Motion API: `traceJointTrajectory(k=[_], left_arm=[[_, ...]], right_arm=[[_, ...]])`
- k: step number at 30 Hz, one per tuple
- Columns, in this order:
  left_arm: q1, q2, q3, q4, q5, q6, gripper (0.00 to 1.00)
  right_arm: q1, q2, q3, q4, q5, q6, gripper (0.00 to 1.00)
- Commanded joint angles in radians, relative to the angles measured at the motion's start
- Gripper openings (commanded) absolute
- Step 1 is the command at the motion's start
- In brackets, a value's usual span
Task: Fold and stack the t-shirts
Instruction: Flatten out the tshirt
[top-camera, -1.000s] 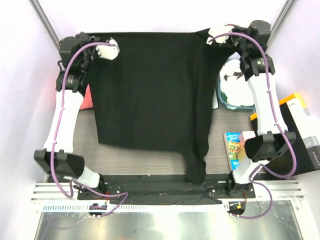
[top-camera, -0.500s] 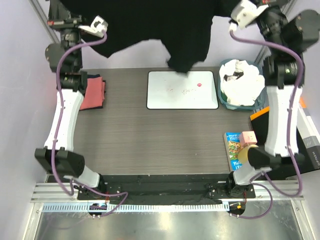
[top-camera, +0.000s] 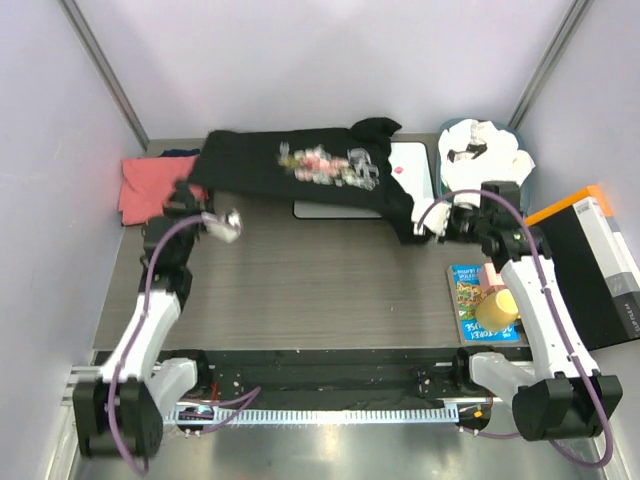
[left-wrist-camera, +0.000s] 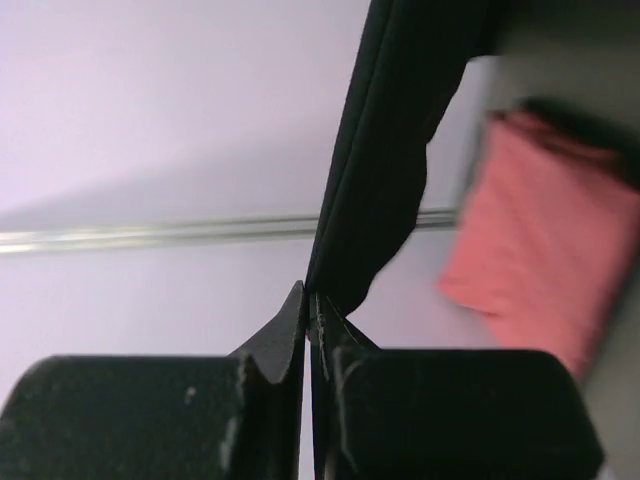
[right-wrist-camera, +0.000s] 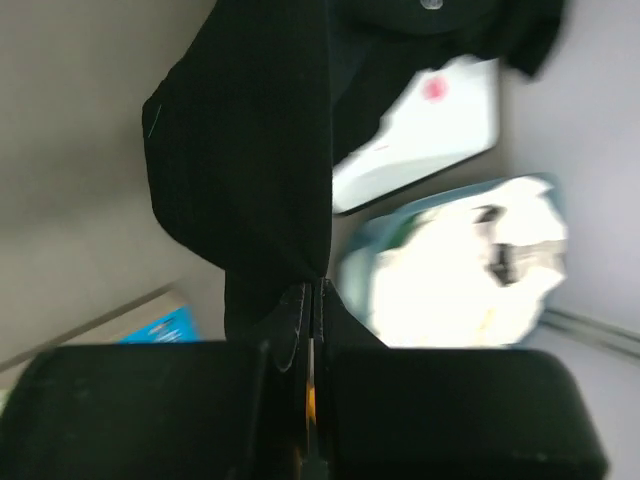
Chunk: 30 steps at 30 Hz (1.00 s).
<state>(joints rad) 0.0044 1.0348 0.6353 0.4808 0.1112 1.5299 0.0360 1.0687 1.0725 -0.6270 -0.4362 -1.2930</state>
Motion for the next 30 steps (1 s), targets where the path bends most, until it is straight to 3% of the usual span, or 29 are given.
traceJointTrajectory(k=[1, 4, 7, 10, 16, 20, 25, 28, 29, 30], left_arm=[[0.026, -0.339, -0.123, -0.549, 0.2, 0.042, 0.0], [0.026, -0.519, -0.172, -0.89, 0.304, 0.079, 0.0], [0.026, -0.61, -0.181, -1.083, 0.335, 0.141, 0.0], [0.026, -0.614, -0.138, -1.216, 0.317, 0.15, 0.0], [0.025, -0.532, -0.008, -1.458, 0.304, 0.164, 0.0], [0.025, -0.501, 0.037, -1.49, 0.312, 0.17, 0.0], [0.026, -0.475, 0.003, -1.183, 0.306, 0.107, 0.0], [0.025, -0.342, 0.09, -1.009, 0.326, 0.082, 0.0], [0.026, -0.234, 0.127, -0.969, 0.332, 0.061, 0.0], [0.025, -0.178, 0.168, -0.873, 0.312, 0.038, 0.0]], right_arm=[[-0.019, -0.124, -0.031, -0.397, 0.03, -0.152, 0.01], [-0.021, -0.082, -0.008, -0.584, 0.054, -0.209, 0.01], [-0.021, -0.052, 0.007, -0.719, 0.073, -0.245, 0.01], [-0.019, -0.052, 0.003, -0.833, 0.079, -0.301, 0.01], [-0.021, -0.085, 0.012, -0.881, 0.071, -0.319, 0.01], [-0.021, -0.079, 0.018, -0.863, 0.07, -0.335, 0.01], [-0.019, -0.076, -0.011, -0.382, 0.128, -0.143, 0.01], [-0.021, 0.026, 0.049, -0.104, 0.155, -0.046, 0.01], [-0.021, 0.068, 0.075, -0.024, 0.163, 0.001, 0.01], [-0.021, 0.139, 0.133, 0.157, 0.171, 0.093, 0.01]])
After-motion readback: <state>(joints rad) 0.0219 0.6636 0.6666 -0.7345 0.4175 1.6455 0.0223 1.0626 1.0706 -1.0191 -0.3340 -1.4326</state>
